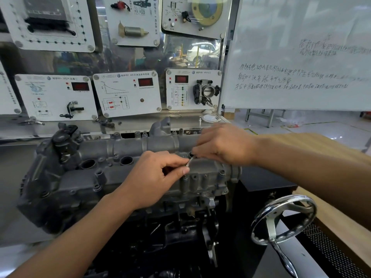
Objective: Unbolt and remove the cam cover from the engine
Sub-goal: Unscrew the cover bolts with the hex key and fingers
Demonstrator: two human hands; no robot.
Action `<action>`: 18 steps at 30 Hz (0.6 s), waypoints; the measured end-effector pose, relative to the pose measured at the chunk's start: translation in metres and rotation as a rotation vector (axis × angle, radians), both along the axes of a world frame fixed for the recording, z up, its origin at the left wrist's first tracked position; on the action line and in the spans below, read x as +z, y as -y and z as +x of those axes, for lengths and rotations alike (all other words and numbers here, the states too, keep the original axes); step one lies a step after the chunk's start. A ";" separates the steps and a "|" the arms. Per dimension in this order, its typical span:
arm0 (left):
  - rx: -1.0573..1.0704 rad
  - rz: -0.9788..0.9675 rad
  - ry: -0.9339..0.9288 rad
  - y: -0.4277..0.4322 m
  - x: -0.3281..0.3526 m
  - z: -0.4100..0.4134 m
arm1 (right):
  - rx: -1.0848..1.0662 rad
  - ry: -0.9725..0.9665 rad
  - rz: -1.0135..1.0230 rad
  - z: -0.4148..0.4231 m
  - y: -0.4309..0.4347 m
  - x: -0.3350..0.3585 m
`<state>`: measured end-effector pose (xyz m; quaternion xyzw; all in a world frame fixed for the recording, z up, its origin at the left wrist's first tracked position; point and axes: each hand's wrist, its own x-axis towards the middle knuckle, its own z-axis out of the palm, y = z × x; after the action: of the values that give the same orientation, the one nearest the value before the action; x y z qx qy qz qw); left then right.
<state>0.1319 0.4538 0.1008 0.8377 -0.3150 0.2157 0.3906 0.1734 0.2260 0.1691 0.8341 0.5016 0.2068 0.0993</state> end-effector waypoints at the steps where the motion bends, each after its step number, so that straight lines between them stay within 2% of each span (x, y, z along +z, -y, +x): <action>1: 0.011 -0.030 -0.047 0.000 0.001 0.000 | 0.021 0.028 -0.041 0.006 -0.010 0.003; 7: -0.006 -0.151 -0.179 0.001 0.009 -0.007 | 0.252 0.138 -0.116 0.016 -0.047 0.012; 11: -0.039 -0.172 -0.097 0.014 0.022 -0.013 | 0.274 0.231 0.077 0.006 -0.021 0.021; 13: -0.105 -0.145 -0.108 0.026 0.033 -0.010 | 0.213 0.234 0.106 -0.002 -0.004 0.027; 18: -0.179 -0.009 -0.175 0.056 0.040 0.006 | -0.144 0.056 -0.058 -0.030 0.049 0.030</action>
<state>0.1380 0.3981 0.1406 0.8200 -0.3524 0.1076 0.4379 0.1439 0.1773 0.1994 0.8587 0.4430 0.2079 0.1519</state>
